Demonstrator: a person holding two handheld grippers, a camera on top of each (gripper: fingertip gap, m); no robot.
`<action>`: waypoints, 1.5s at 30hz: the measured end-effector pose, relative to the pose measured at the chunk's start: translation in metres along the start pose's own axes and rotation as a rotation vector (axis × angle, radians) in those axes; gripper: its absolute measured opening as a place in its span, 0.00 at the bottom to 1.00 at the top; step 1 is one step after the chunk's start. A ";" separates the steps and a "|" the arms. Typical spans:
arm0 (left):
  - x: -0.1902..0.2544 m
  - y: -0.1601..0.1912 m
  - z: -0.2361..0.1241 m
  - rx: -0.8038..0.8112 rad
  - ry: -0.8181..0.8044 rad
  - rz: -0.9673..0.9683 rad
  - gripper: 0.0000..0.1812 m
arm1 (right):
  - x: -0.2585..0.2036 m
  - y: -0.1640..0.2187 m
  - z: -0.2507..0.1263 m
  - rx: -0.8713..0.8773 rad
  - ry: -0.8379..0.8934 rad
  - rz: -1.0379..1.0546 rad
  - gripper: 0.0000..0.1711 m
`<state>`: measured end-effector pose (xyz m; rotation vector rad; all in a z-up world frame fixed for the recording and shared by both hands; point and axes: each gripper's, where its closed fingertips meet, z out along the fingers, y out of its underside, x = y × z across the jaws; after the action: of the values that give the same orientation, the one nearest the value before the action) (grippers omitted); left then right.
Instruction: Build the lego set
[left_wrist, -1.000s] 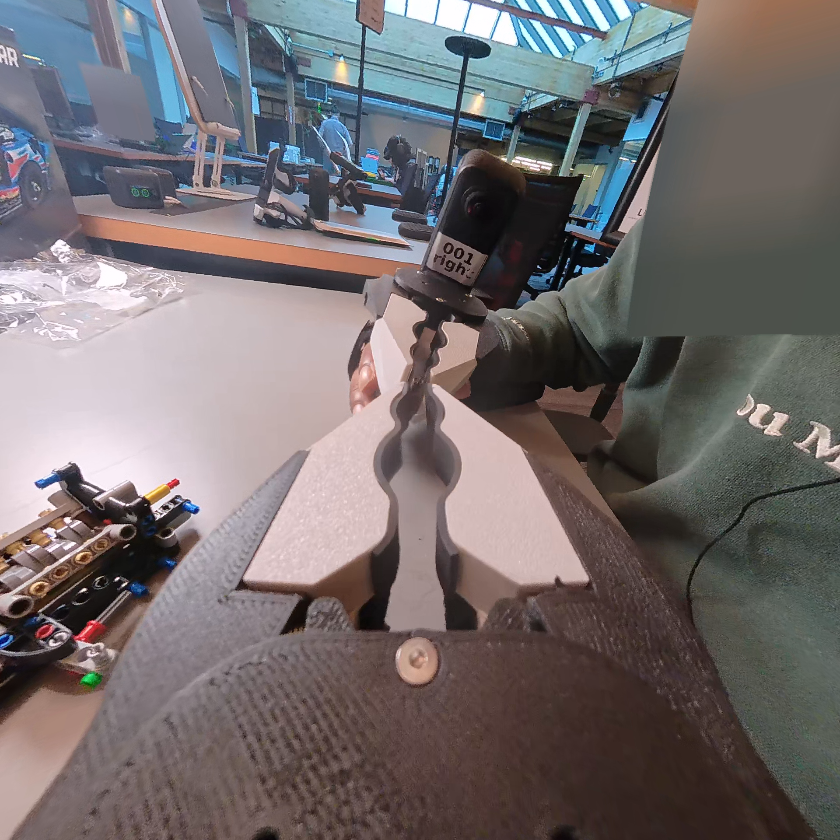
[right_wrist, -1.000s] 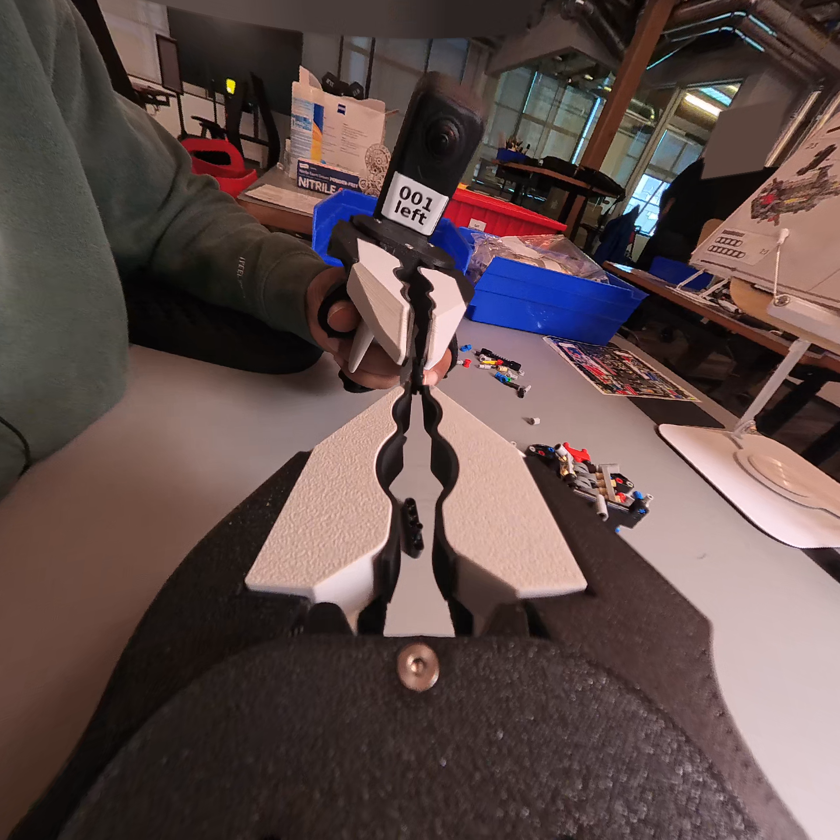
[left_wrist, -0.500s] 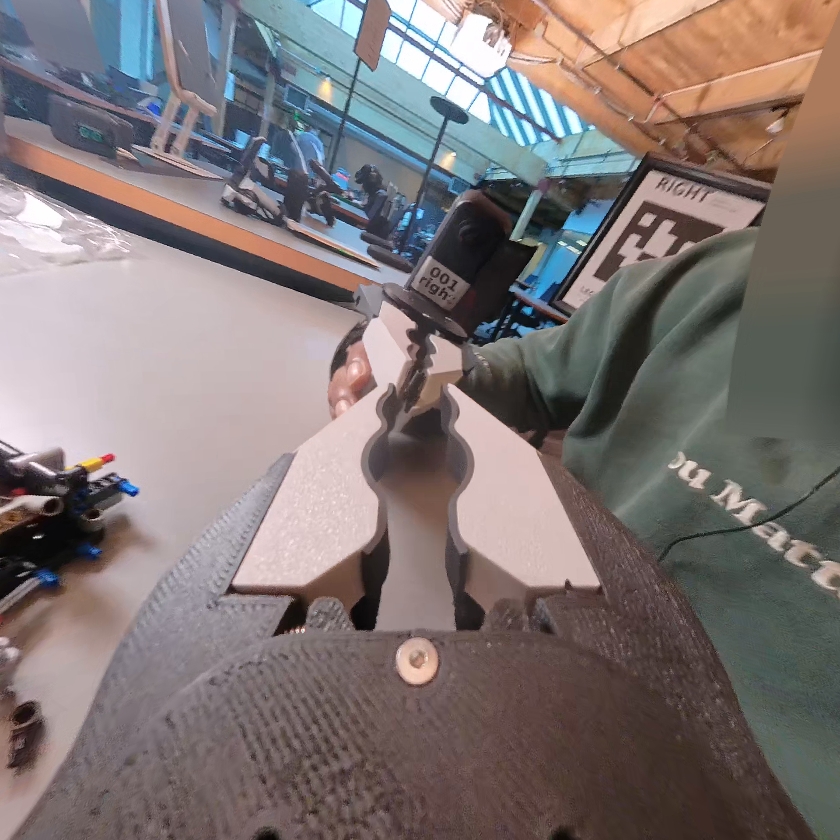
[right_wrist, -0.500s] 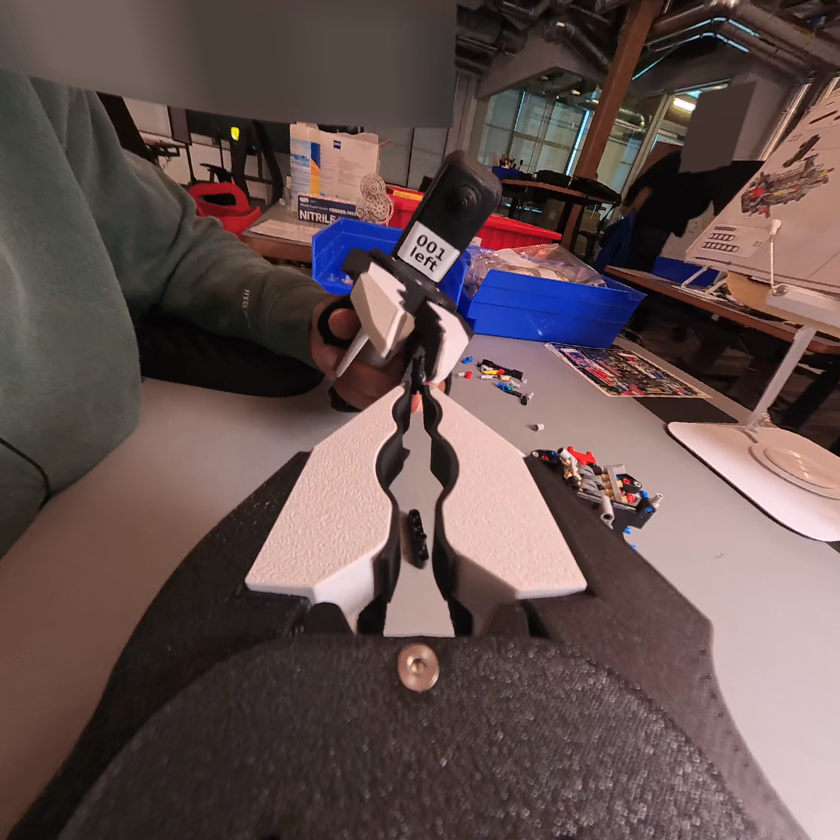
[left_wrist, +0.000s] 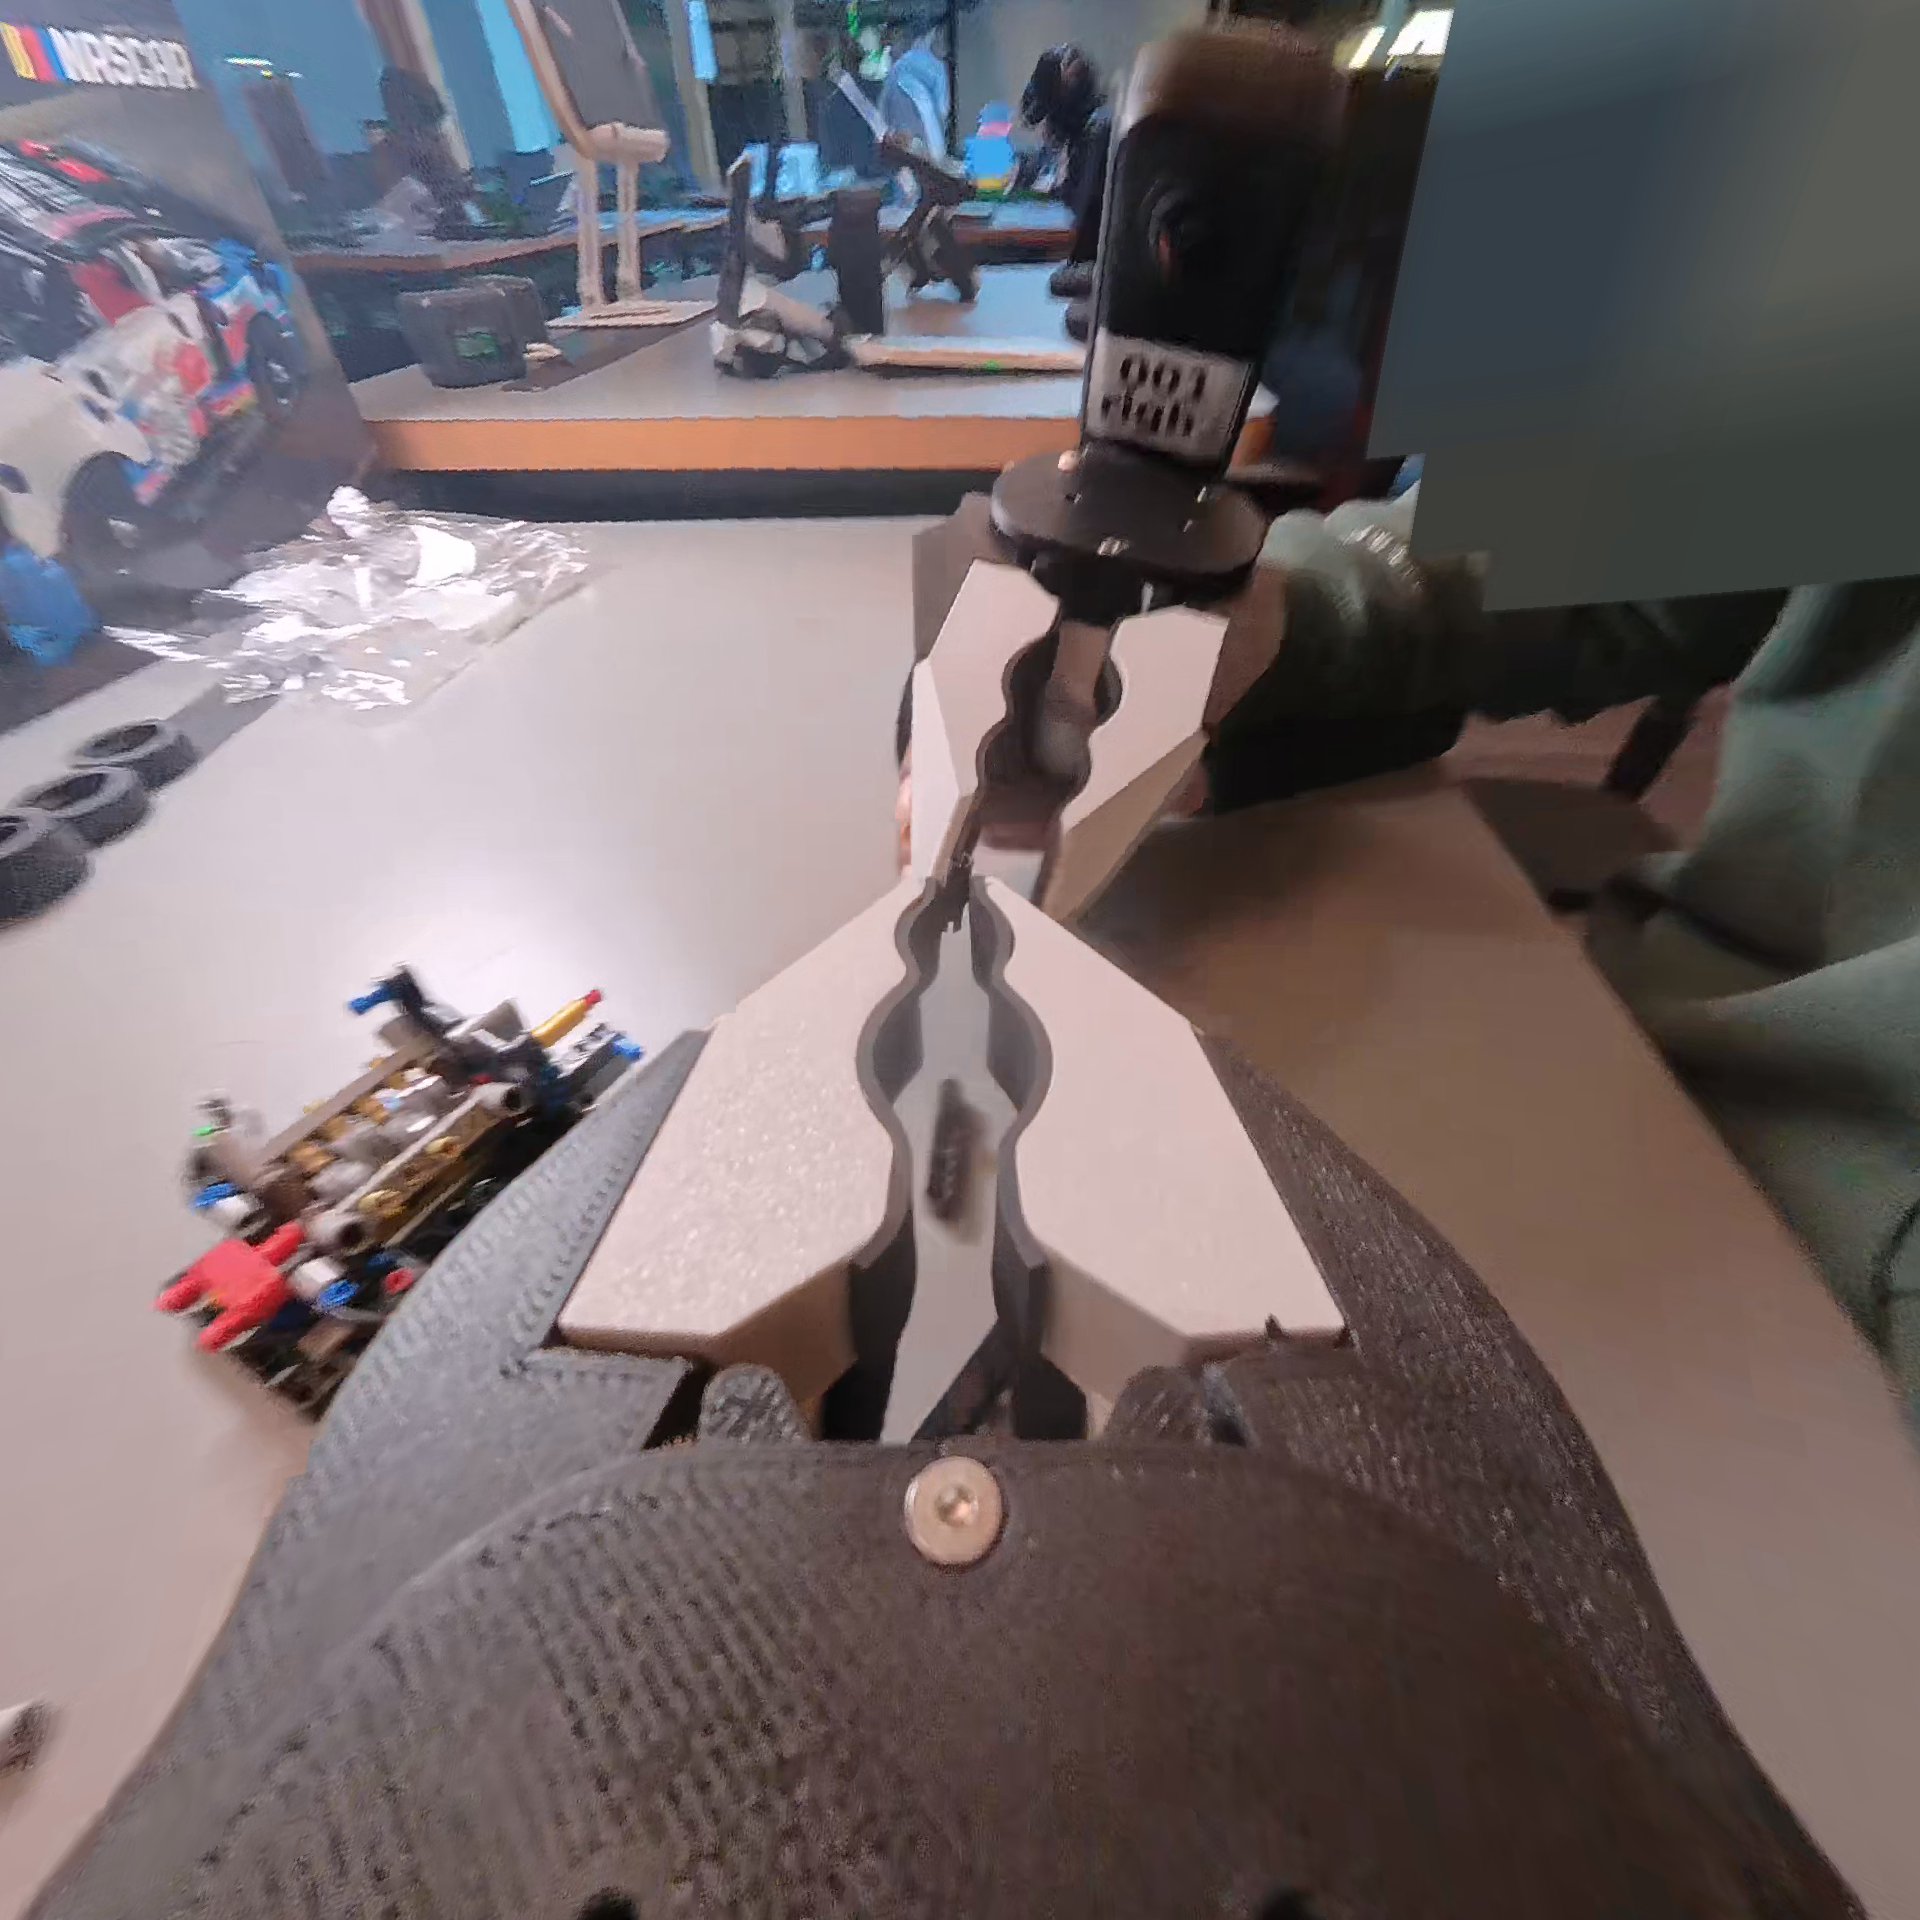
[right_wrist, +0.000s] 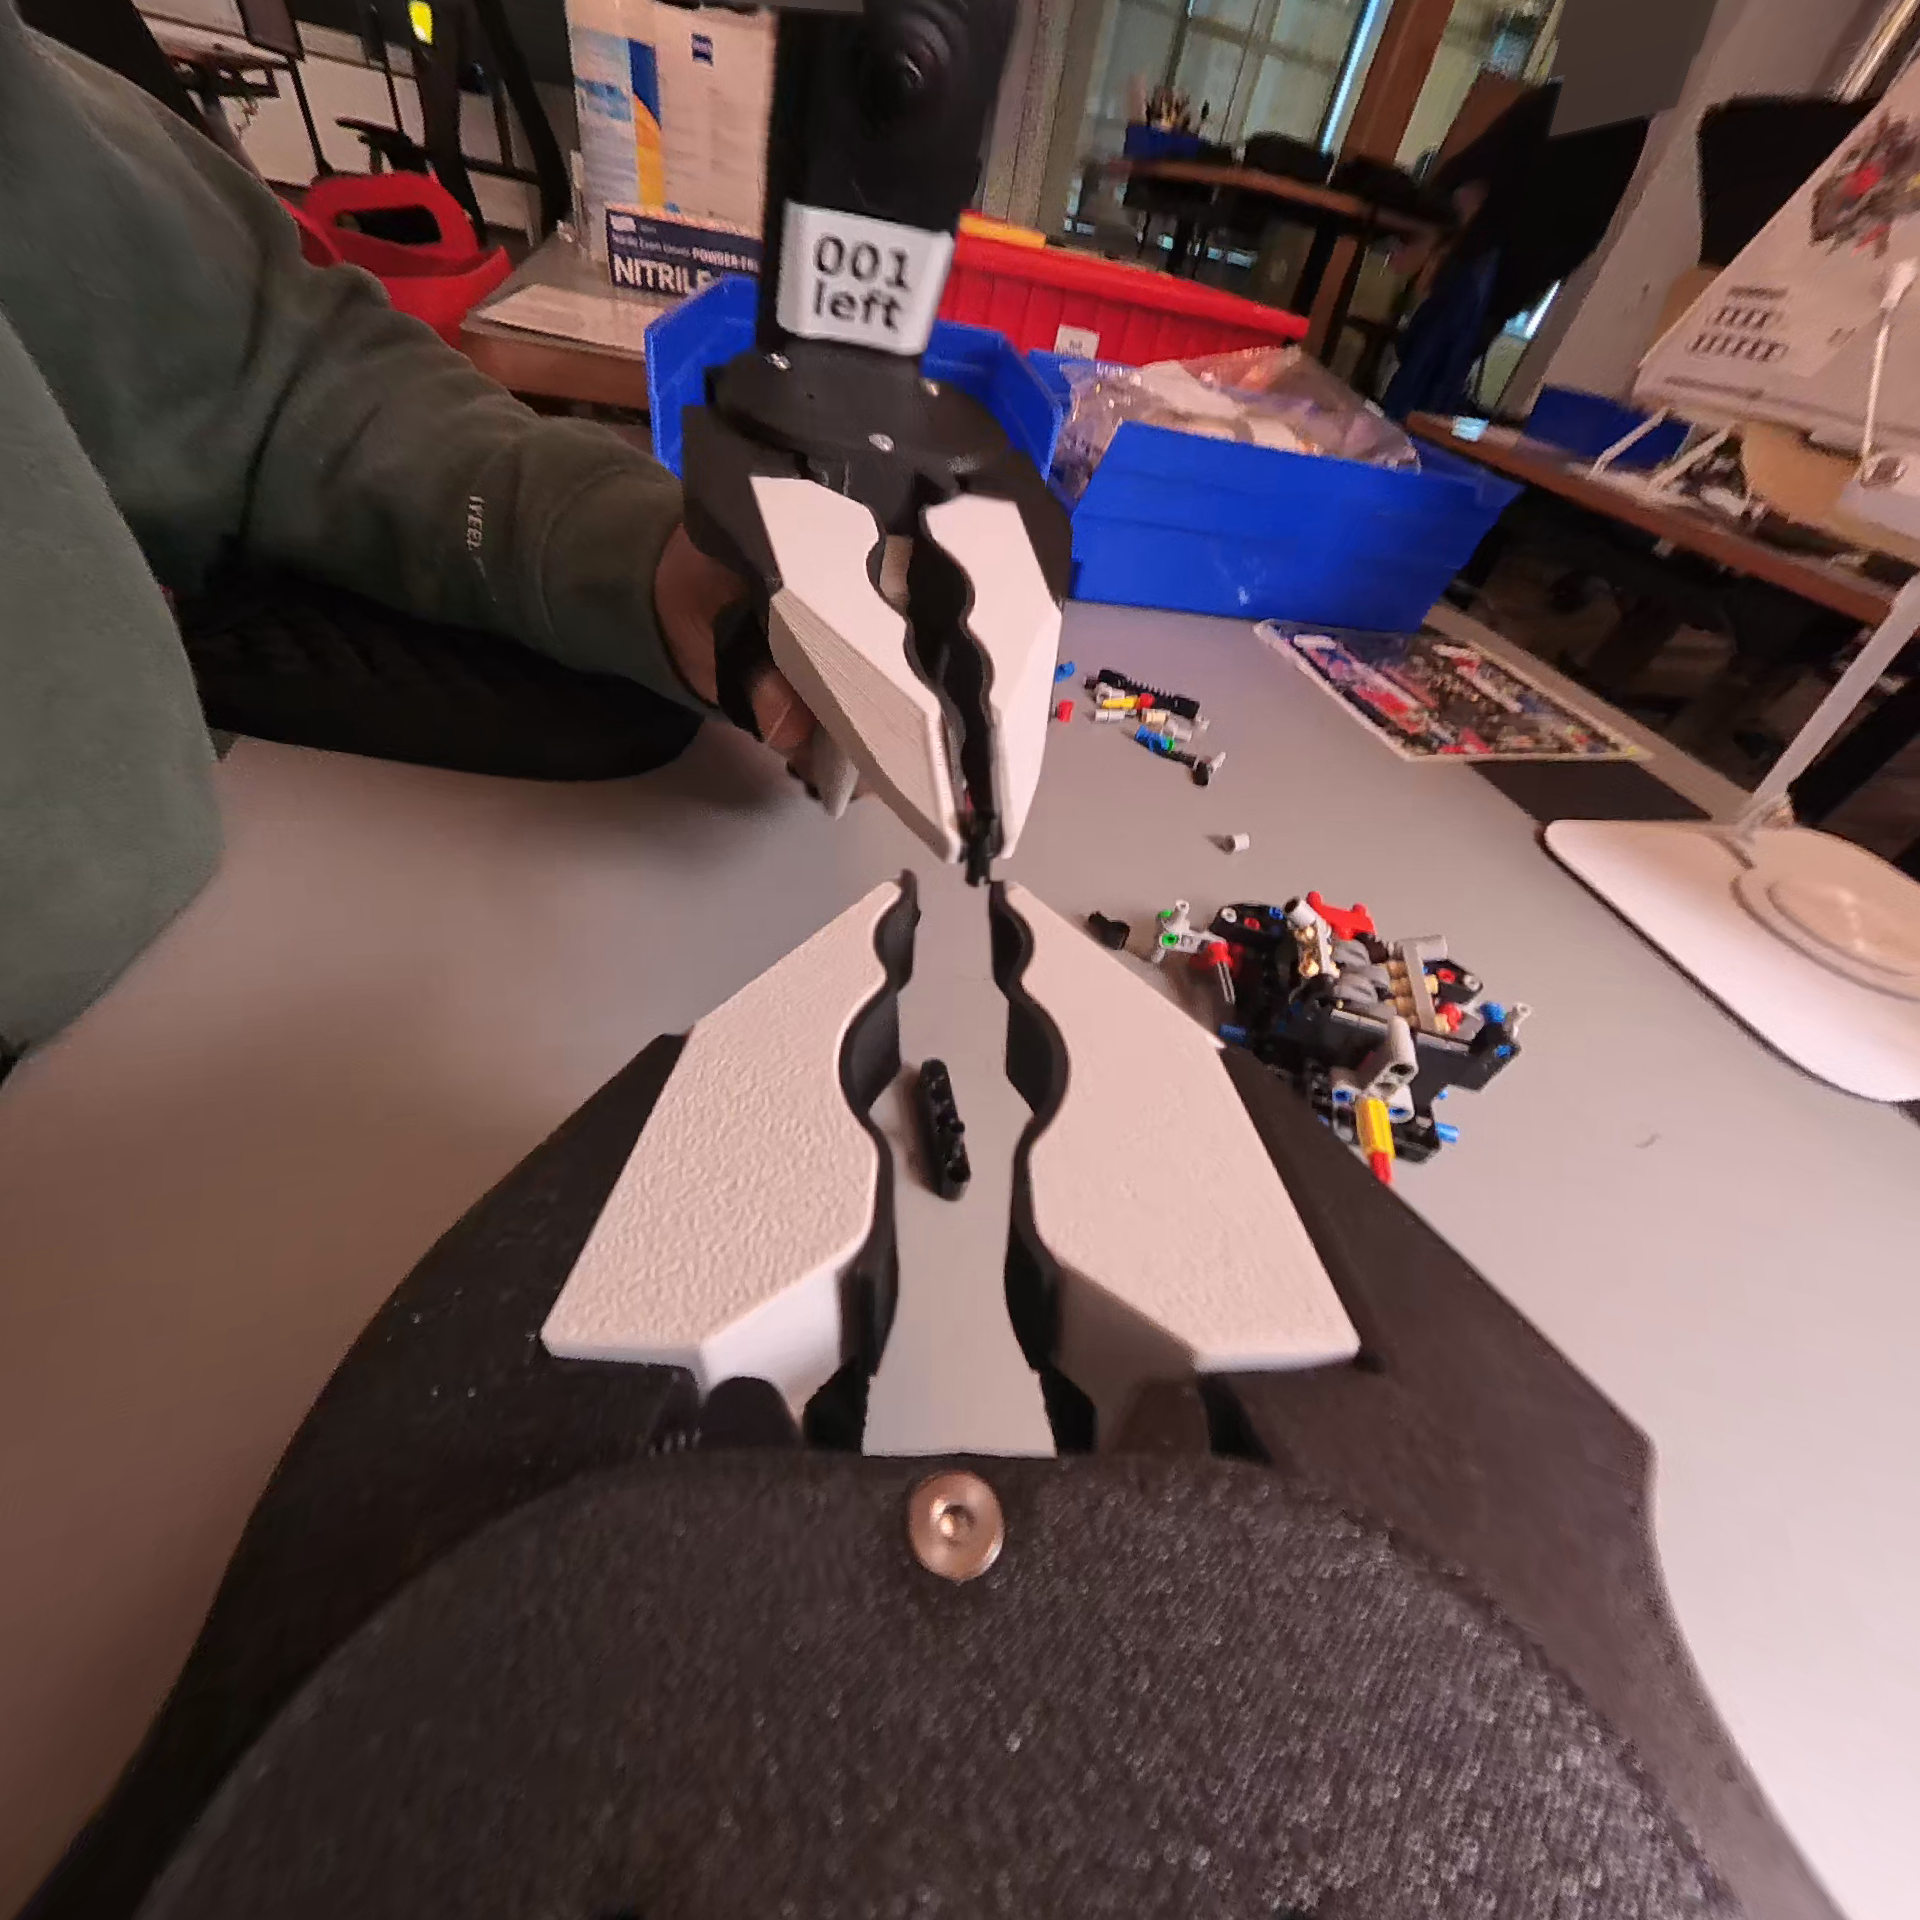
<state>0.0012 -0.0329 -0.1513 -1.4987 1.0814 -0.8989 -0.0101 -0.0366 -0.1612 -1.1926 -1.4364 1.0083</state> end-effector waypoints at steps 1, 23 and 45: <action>-0.005 0.004 -0.001 -0.033 -0.038 0.048 0.02 | 0.002 0.002 -0.001 -0.013 -0.006 0.027 0.10; -0.016 0.044 0.010 -0.318 -0.182 0.335 0.02 | 0.011 0.029 0.005 -0.174 -0.027 0.494 0.08; 0.007 -0.010 -0.005 0.061 0.004 0.085 0.07 | 0.010 -0.030 -0.019 0.231 -0.320 0.782 0.01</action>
<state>0.0006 -0.0404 -0.1403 -1.3908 1.1029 -0.8685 0.0028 -0.0316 -0.1269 -1.4959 -1.0320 1.9148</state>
